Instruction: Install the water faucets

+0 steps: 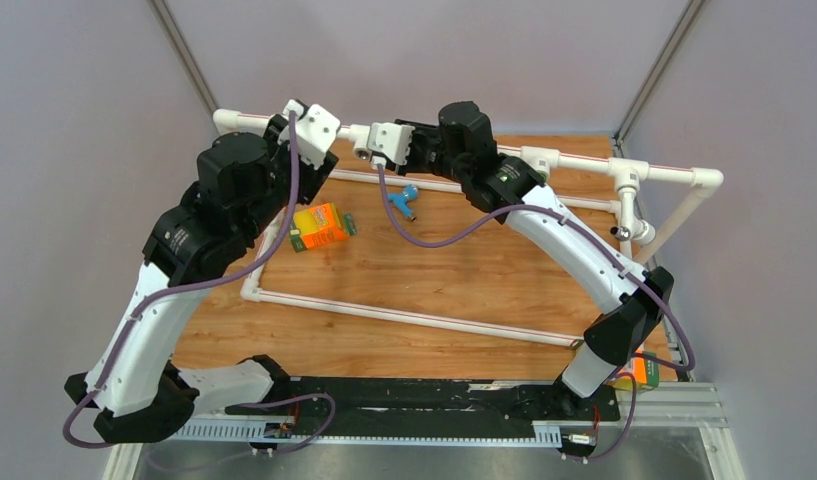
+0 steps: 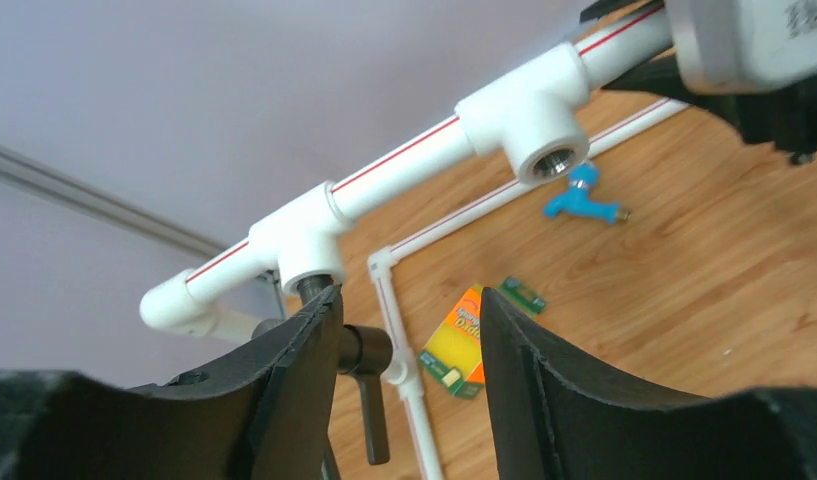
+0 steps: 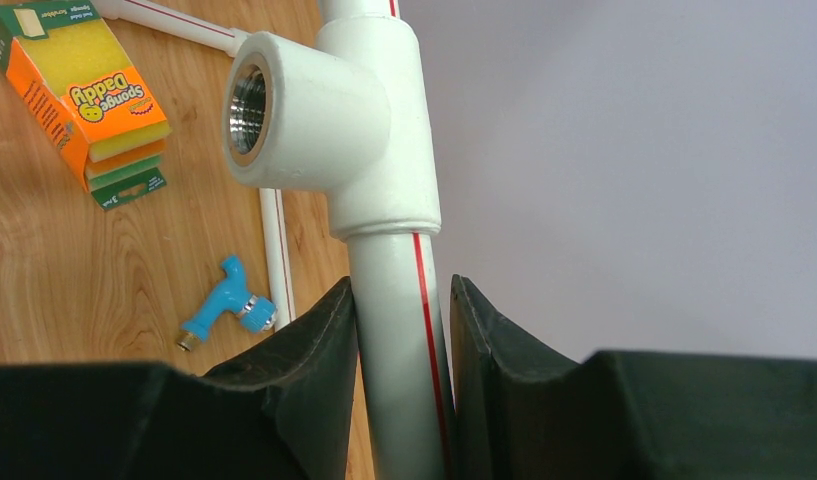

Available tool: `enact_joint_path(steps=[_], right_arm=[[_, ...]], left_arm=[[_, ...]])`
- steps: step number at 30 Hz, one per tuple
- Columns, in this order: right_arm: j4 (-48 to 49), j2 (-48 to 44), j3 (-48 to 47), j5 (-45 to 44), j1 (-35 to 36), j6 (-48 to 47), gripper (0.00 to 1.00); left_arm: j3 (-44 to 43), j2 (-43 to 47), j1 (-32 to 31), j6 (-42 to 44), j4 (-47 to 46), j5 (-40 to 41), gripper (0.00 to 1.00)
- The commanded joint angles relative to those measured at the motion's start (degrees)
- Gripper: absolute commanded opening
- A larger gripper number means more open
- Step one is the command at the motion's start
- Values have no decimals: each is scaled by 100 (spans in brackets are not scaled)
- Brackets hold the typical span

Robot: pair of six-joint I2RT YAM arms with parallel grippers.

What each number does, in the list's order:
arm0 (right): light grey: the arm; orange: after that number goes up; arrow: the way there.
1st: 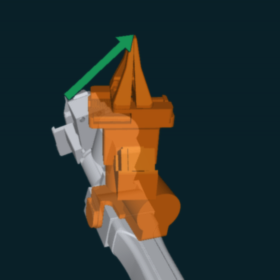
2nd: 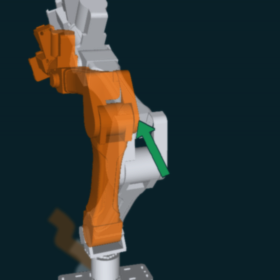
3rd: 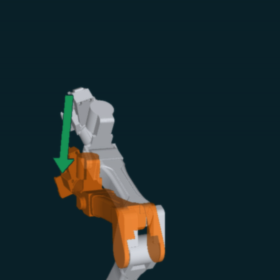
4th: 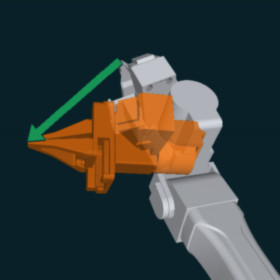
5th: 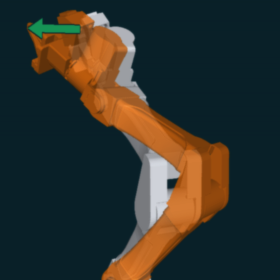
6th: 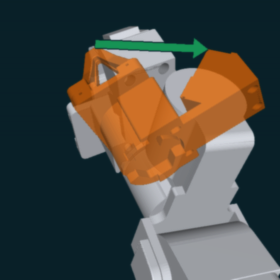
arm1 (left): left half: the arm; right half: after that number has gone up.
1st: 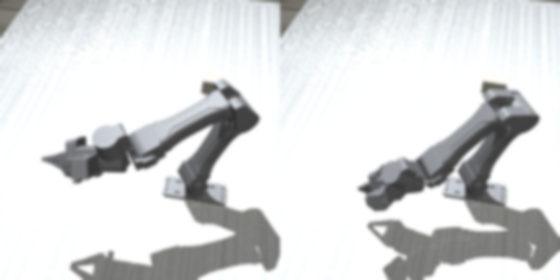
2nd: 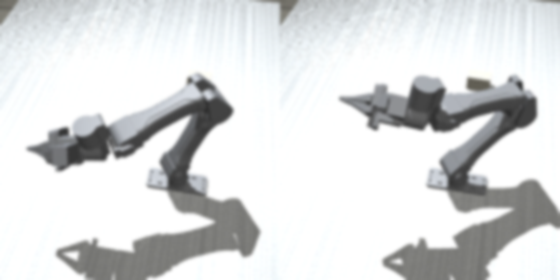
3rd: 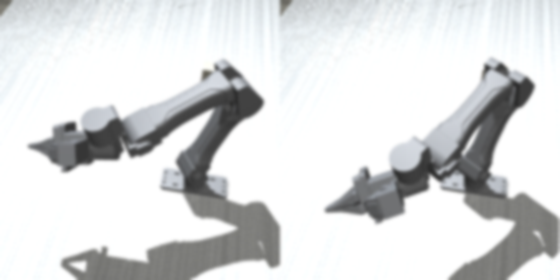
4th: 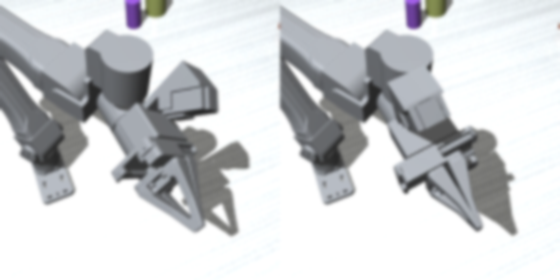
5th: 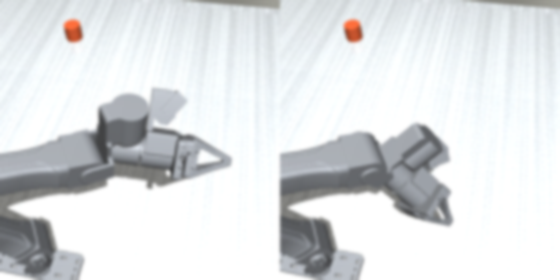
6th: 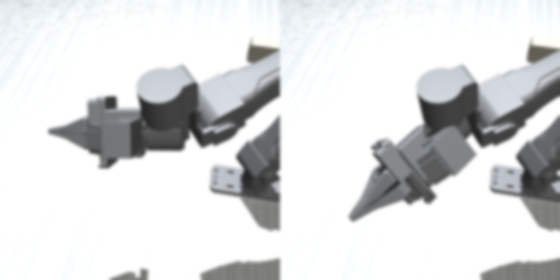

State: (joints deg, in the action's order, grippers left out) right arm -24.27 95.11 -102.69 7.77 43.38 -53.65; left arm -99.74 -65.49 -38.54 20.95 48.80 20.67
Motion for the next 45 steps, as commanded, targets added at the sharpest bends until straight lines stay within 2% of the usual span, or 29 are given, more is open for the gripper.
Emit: enact_joint_path(steps=[1, 3, 4, 6, 7, 8, 10, 17, 25, 39, 43, 45], right_arm=[[-693, 456, 294, 638, 198, 759, 0], [-693, 447, 303, 638, 198, 759, 0], [-702, 447, 303, 638, 206, 759, 0], [-693, 447, 311, 638, 198, 768, 0], [-693, 447, 311, 647, 206, 768, 0], [-702, 438, 311, 647, 198, 777, 0], [-693, 429, 311, 647, 206, 777, 0], [-693, 359, 391, 638, 206, 751, 0], [-693, 333, 408, 629, 198, 733, 0], [-693, 350, 391, 638, 198, 715, 0], [-693, 350, 382, 656, 198, 724, 0], [-702, 359, 373, 664, 198, 733, 0]], left_arm=[[-405, -33, -22, -905, -449, -354, 62], [-632, -95, -22, -1310, -529, 243, 67], [-738, -130, -22, -1469, -477, 784, 70], [-1090, -332, 13, -1909, -180, 1480, 75], [-1413, -472, 188, -2276, -12, 1554, 78], [-1547, -534, 311, -2454, 303, 1389, 79], [-1601, -526, 856, -2876, 341, 855, 80], [-722, -210, 2551, -3352, -19, -1439, 81], [-546, -332, 3343, -3212, 6, -2707, 80], [-282, -491, 3424, -2517, 526, -3112, 72], [-326, -543, 3424, -2202, 605, -3235, 62], [-326, -587, 3415, -2104, 579, -3411, 50]])
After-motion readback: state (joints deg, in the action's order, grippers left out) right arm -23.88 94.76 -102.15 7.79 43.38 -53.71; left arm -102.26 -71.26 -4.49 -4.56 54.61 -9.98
